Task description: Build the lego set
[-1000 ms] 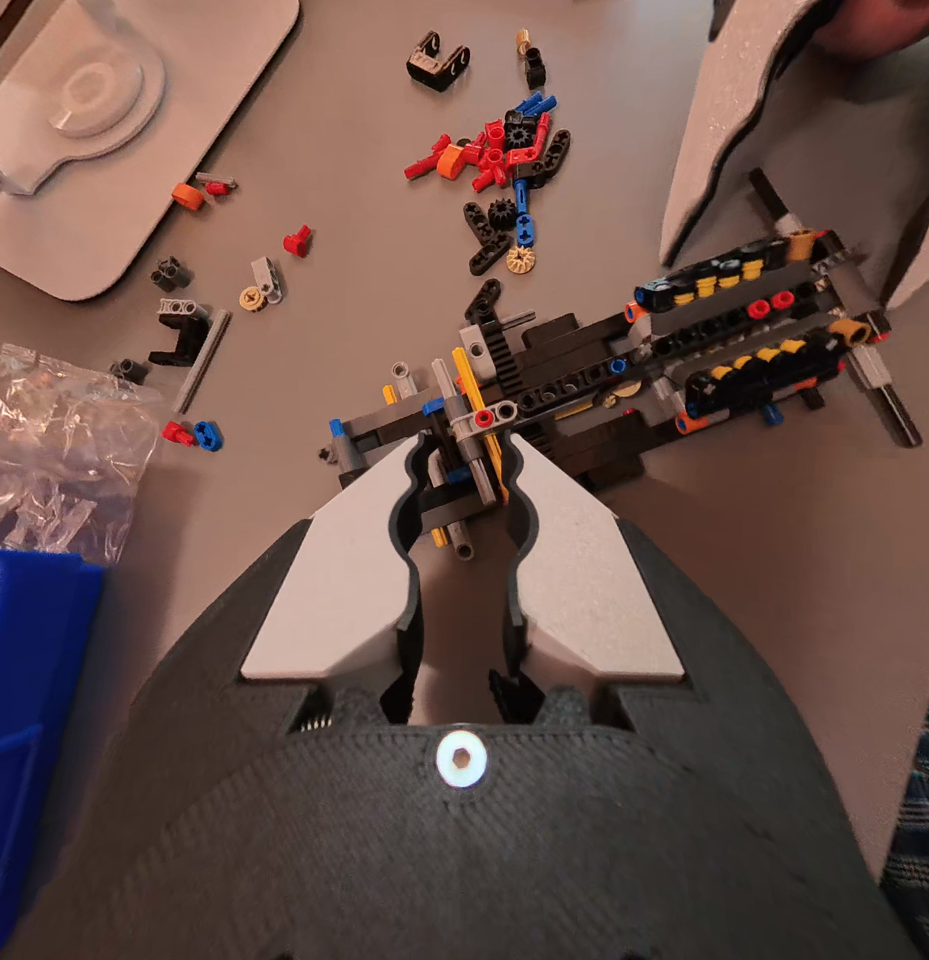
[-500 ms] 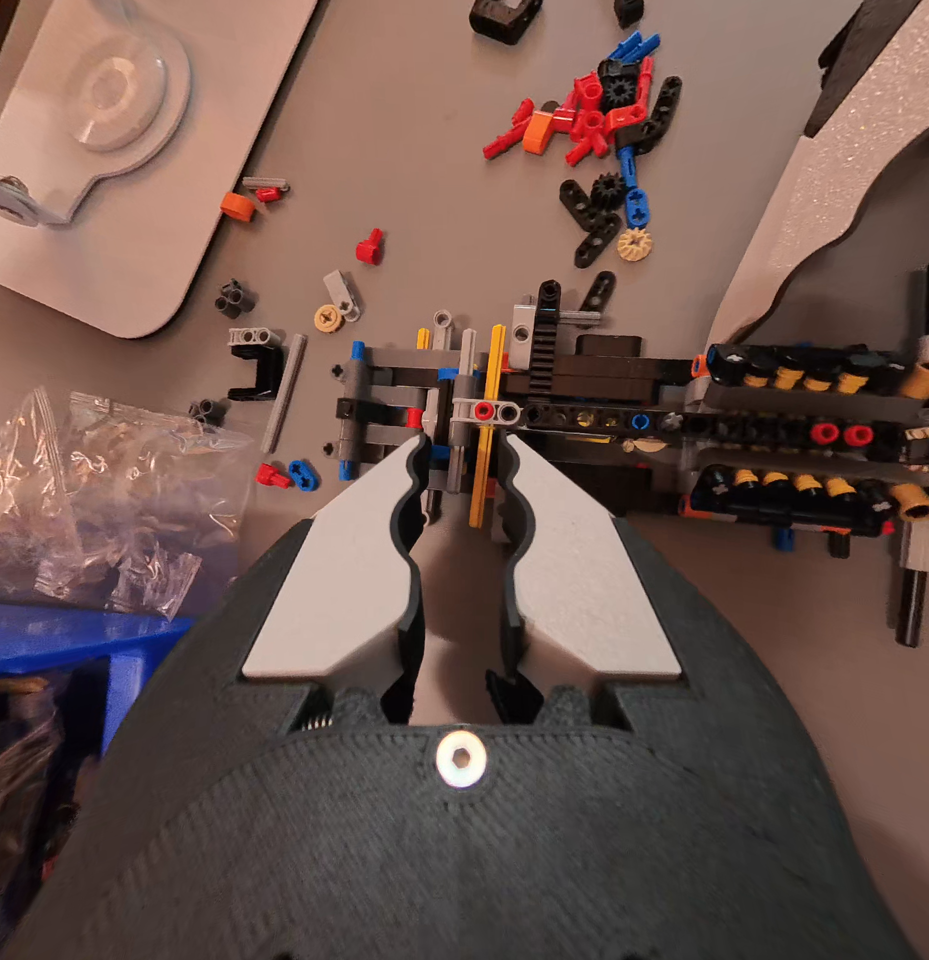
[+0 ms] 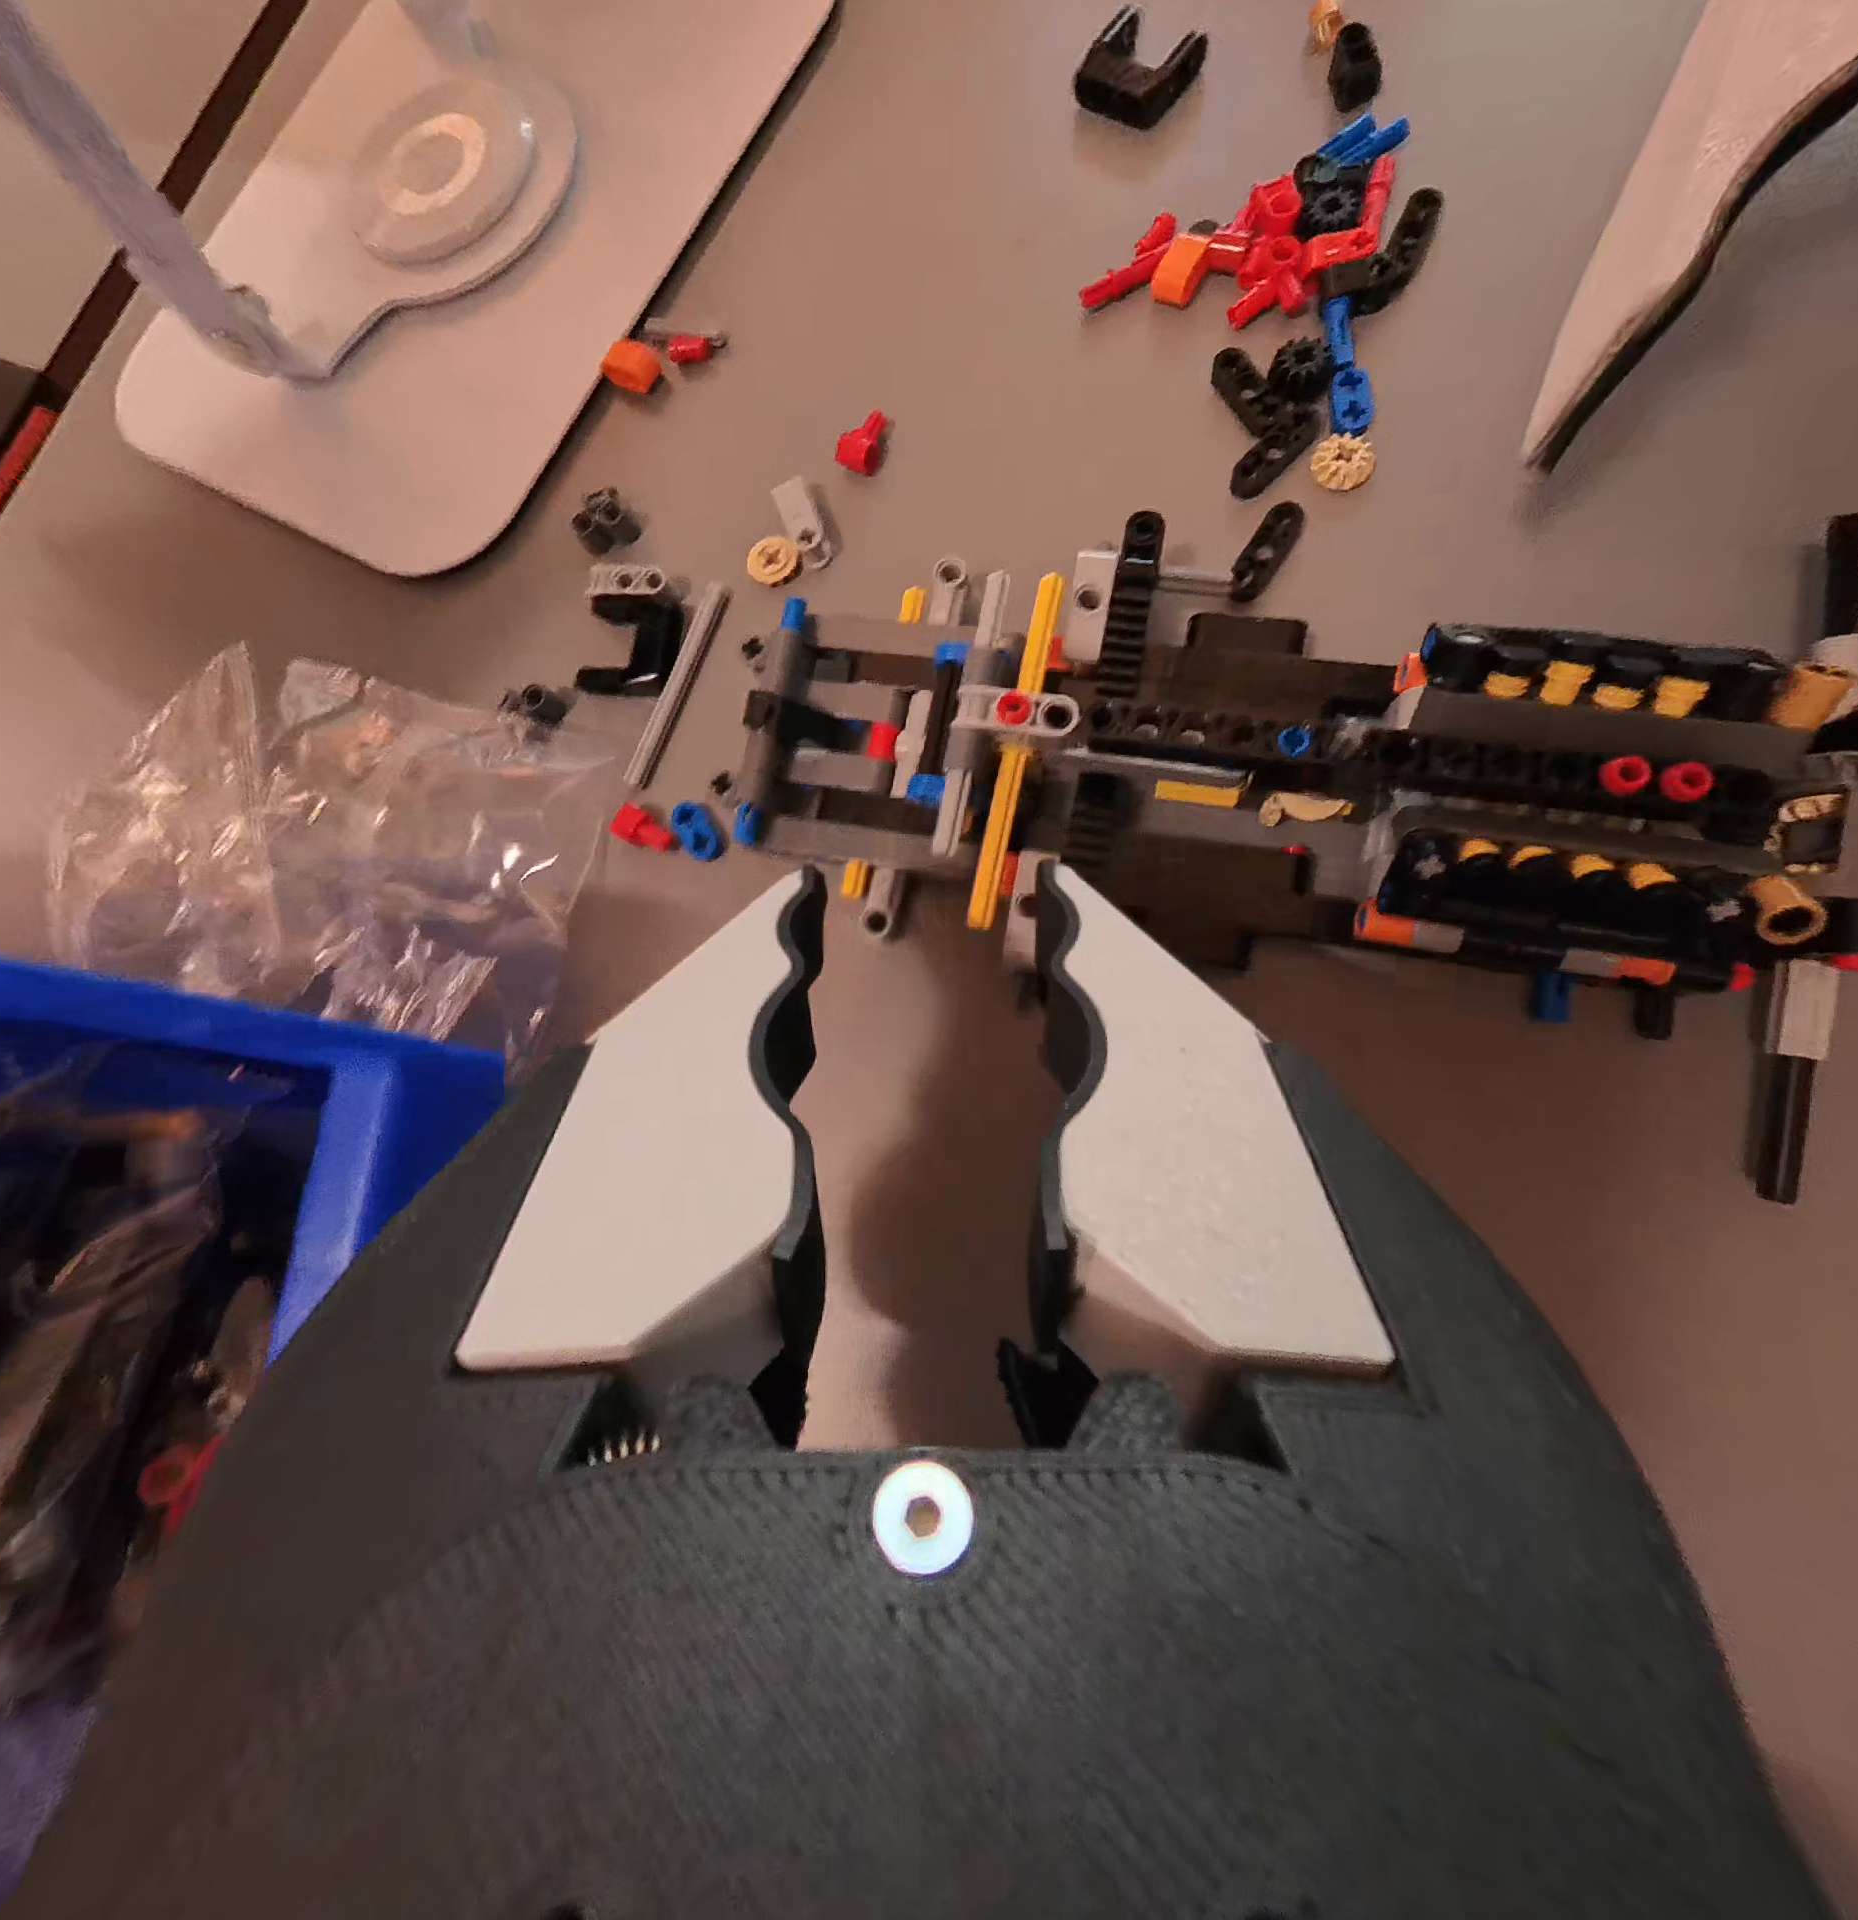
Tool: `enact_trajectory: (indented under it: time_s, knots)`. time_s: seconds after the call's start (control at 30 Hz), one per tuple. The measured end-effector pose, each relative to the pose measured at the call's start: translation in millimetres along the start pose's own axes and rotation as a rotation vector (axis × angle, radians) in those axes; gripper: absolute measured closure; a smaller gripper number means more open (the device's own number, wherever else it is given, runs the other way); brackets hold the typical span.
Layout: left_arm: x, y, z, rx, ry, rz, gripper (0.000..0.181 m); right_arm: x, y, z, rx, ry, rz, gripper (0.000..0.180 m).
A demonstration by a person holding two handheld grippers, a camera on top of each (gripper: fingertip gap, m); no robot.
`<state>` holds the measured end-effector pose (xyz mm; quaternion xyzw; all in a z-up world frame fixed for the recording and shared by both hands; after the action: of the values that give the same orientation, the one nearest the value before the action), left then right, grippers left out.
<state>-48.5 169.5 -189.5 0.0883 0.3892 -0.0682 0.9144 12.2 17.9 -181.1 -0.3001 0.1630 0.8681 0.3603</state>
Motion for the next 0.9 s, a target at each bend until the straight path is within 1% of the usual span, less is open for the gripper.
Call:
enact_trajectory:
  time_s: [0.13,0.2,0.33,0.43,0.57,0.7,0.8,0.9]
  knots:
    - [-16,-9,-5,-0.088,-0.061,-0.071,0.141,7,-6,-2,0.017,0.045,0.058,0.107]
    - [-16,-7,-9,-0.094,-0.062,-0.059,0.142,17,-1,-4,0.021,0.072,0.099,0.105]
    - [-8,-12,-14,-0.06,-0.023,-0.093,0.143,31,10,0,0.018,0.083,0.122,0.103]
    - [-4,-11,-15,-0.051,-0.018,-0.106,0.145,38,24,5,0.021,0.074,0.158,0.107]
    - [-6,-9,-18,-0.032,-0.013,-0.106,0.145,47,36,8,-0.001,0.065,0.198,0.103]
    - [-19,-15,-17,-0.044,-0.047,-0.103,0.144,35,20,14,0.001,0.024,0.147,0.101]
    - [-26,-21,-14,-0.035,-0.071,-0.096,0.144,27,3,17,-0.003,-0.005,0.086,0.089]
    - [-26,-21,-21,-0.049,-0.069,-0.102,0.143,25,-9,15,-0.035,0.005,0.03,0.086]
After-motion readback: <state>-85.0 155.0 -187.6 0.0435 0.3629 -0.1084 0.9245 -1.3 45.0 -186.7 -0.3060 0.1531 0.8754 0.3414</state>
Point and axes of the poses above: each gripper's, where its closed fingertips meet, x out along the fingers, z out of its top, y = z × x across the jaws, the point moved 3 cm from there along -x, back along the fingers, and after that the axes turned 7 degrees about -z, right-handed, at the moved point
